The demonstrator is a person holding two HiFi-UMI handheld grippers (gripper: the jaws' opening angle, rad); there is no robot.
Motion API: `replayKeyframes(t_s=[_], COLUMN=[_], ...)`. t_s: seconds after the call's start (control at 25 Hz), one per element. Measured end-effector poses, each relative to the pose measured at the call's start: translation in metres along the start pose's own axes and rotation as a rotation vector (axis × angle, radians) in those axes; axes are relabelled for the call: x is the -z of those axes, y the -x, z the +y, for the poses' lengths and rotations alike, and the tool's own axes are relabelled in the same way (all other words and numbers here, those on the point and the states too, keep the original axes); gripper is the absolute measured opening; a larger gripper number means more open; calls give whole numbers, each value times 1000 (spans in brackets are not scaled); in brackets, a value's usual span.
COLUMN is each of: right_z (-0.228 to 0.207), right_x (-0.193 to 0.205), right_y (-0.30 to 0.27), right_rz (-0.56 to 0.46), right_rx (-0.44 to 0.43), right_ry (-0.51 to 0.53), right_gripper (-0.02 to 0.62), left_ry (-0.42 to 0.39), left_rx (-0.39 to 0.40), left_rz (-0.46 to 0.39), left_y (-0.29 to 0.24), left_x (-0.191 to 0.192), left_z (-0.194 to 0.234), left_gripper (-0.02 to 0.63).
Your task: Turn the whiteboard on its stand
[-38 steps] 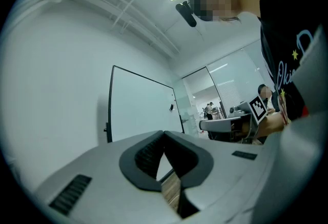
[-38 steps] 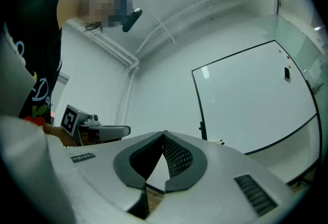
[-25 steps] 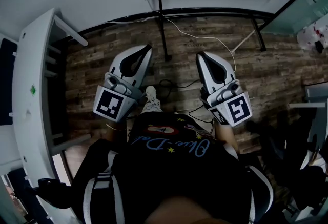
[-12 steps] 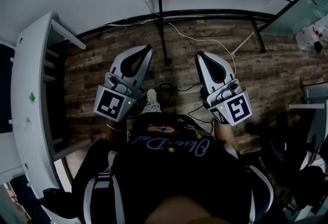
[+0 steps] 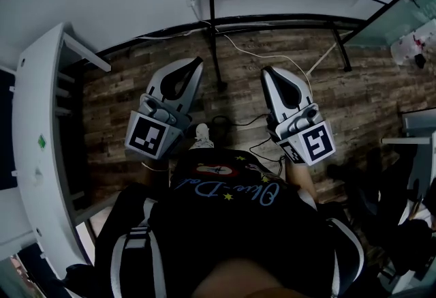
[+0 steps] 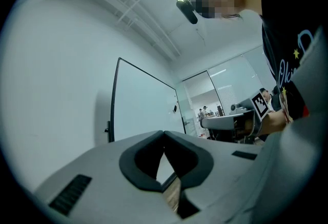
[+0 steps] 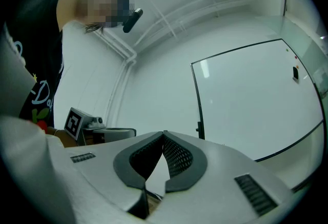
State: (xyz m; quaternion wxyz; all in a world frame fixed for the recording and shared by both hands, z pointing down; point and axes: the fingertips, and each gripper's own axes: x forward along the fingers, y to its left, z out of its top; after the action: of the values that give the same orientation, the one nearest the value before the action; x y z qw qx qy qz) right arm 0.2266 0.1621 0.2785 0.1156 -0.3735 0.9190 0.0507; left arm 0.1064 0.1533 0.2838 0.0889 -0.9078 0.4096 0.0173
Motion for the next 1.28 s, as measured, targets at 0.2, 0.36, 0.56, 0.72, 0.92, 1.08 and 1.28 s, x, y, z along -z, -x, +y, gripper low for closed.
replayKeyframes(t_s=[0.2,0.36,0.56,0.72,0.92,1.08,1.28], right_z=[-4,-5,-7,-9,-12,-13,-14], right_x=[3,5,10,15,21,26,30], right_y=[-19,-35,-56,-70,-85,-97,-112], right_rz=[2,3,11,23,43,55,69], right_rx=[13,20,37,56,83,105,130], right_ry=[8,16,21,23,32,34,44], right_gripper=[31,31,31,31,31,31,31], left_ry=[4,0,0,13,29,32,38], left_rx=[7,13,28,42,69,92,114], left_rz=[-5,-7,-1,2,3,-2,5], left_y=[-4,-6,-9,-13,-18,-24,-29], left_x=[3,5,10,15,22,26,31], left_z=[20,39,59,74,91,104,121], left_gripper=[6,6,6,6,6,6,6])
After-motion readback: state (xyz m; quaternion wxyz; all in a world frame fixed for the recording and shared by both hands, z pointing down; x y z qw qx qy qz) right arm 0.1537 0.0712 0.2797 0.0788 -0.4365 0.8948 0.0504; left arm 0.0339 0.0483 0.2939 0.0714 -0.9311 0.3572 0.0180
